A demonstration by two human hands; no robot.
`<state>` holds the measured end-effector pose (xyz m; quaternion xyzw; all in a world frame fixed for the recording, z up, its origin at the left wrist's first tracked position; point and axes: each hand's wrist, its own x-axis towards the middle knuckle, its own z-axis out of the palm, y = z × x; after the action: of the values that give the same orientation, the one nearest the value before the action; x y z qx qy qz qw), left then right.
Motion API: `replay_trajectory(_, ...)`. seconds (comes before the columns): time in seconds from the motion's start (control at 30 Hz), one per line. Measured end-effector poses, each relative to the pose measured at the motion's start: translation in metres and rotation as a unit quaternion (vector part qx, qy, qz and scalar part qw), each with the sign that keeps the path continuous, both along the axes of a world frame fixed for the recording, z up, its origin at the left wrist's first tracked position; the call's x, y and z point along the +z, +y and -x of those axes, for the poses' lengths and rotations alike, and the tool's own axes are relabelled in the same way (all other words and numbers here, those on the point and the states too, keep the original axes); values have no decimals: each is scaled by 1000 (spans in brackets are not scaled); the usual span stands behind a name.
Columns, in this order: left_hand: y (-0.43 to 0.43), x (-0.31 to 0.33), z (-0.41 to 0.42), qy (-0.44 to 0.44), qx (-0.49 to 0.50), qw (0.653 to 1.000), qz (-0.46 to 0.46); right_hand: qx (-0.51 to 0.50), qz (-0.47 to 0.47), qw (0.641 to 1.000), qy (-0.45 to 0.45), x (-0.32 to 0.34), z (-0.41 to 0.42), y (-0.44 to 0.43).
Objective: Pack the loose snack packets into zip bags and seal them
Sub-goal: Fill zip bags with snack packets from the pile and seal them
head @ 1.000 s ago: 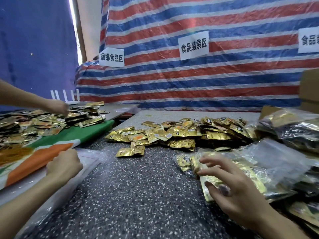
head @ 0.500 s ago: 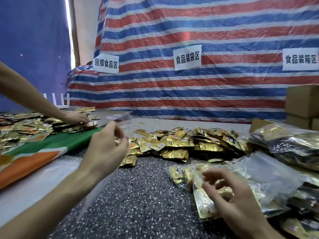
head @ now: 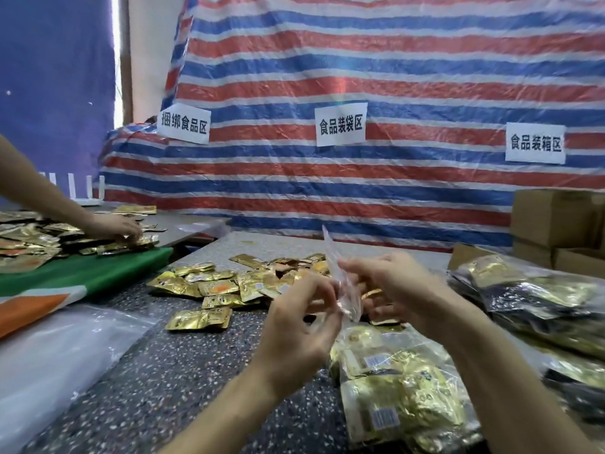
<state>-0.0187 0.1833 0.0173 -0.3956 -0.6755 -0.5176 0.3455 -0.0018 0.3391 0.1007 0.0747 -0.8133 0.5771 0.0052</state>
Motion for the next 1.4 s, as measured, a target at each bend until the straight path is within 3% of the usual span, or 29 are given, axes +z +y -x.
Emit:
replay_trajectory(0.1, -5, -25, 5, 32, 5, 998, 46, 28, -53, 998, -12, -10, 3, 0)
replay_trajectory(0.17, -8, -35, 3, 7, -12, 997, 81, 23, -117, 993, -6, -14, 3, 3)
replay_trajectory(0.23, -10, -38, -1, -73, -58, 992, 81, 29, -161, 986, -11, -16, 3, 5)
replay_trajectory(0.33, -8, -32, -8, -237, -116, 965, -12, 54, -172, 983, -34, -19, 0, 4)
replay_trajectory(0.43, -8, -24, -9, -295, -86, 951, -42, 78, -150, 984, -48, -22, 0, 1)
replay_trajectory(0.57, -18, -17, -5, -350, -123, 926, -64, 75, -119, 988, -57, -23, 1, -1)
replay_trajectory(0.7, -33, -10, 4, -339, -49, 929, -139, -47, -60, 997, -28, -18, 2, 4)
replay_trajectory(0.8, -42, -4, 8, -306, 1, 938, -165, -110, -82, 991, 13, -16, 4, 10)
replay_trajectory(1.07, -46, -6, 10, -241, 124, 946, -181, -96, -72, 992, 31, -21, 4, -1)
replay_trajectory(1.27, -54, -16, 25, -251, 181, 934, -179, -35, -87, 995, 34, -21, 3, -8)
replay_trajectory(1.4, -53, -27, 30, -258, 205, 930, -164, -106, -203, 971, 65, -23, 36, -13)
